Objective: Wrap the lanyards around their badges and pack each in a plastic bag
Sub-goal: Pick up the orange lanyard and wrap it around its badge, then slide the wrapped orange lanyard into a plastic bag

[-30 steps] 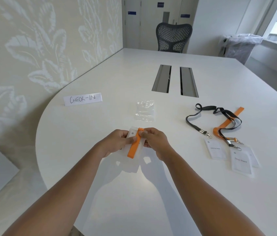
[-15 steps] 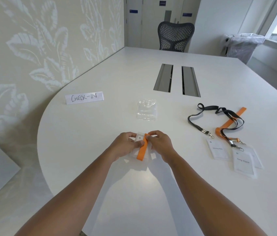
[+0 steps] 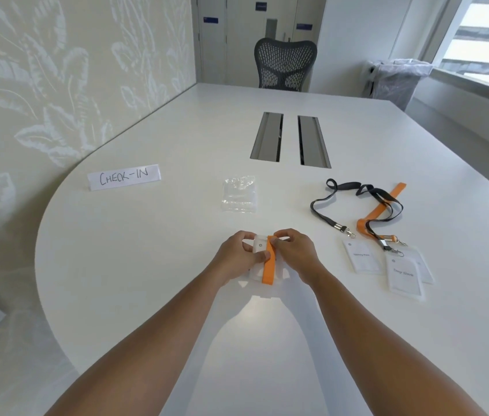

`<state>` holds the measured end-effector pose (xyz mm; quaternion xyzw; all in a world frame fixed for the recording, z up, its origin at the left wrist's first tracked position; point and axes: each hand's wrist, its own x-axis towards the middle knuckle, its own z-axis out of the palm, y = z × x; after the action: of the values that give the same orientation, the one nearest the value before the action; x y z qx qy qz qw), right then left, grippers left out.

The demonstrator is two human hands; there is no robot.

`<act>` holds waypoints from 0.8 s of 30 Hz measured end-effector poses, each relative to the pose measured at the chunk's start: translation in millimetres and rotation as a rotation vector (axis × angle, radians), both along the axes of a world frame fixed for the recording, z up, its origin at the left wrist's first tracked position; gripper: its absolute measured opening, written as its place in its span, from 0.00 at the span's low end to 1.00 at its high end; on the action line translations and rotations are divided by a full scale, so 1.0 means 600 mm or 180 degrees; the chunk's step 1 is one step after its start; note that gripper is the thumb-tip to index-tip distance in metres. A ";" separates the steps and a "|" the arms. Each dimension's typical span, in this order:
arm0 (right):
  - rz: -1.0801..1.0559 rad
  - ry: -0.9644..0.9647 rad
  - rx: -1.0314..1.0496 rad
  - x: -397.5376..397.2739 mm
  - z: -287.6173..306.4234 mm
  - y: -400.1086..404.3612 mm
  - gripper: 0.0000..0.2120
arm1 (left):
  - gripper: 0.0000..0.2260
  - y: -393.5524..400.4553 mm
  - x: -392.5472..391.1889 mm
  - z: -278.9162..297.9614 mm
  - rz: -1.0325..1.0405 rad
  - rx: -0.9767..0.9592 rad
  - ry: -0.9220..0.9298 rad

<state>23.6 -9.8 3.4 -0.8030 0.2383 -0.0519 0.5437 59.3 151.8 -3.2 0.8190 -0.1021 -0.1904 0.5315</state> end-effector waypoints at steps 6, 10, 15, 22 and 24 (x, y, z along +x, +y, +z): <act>0.0106 0.0163 -0.0205 -0.011 -0.008 -0.004 0.06 | 0.24 -0.008 -0.004 -0.009 0.0079 0.0507 -0.0180; 0.0194 0.0247 -0.0288 -0.007 -0.003 -0.003 0.08 | 0.25 0.000 0.005 -0.009 0.0108 0.0671 -0.0143; 0.0058 0.0156 0.0063 0.010 0.009 -0.015 0.12 | 0.25 0.013 0.028 0.001 0.0371 0.0535 -0.0105; -0.0141 -0.0010 -0.0084 0.057 0.036 -0.021 0.19 | 0.16 0.023 0.095 0.021 0.0962 0.0189 -0.0192; -0.0081 -0.0011 -0.0126 0.080 0.043 -0.020 0.14 | 0.14 0.023 0.119 0.020 0.1111 0.0161 -0.0171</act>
<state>71.4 -21.7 29.1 -0.8104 0.2464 -0.0648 0.5275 130.9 165.4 8.7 0.8423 0.0323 -0.0757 0.5328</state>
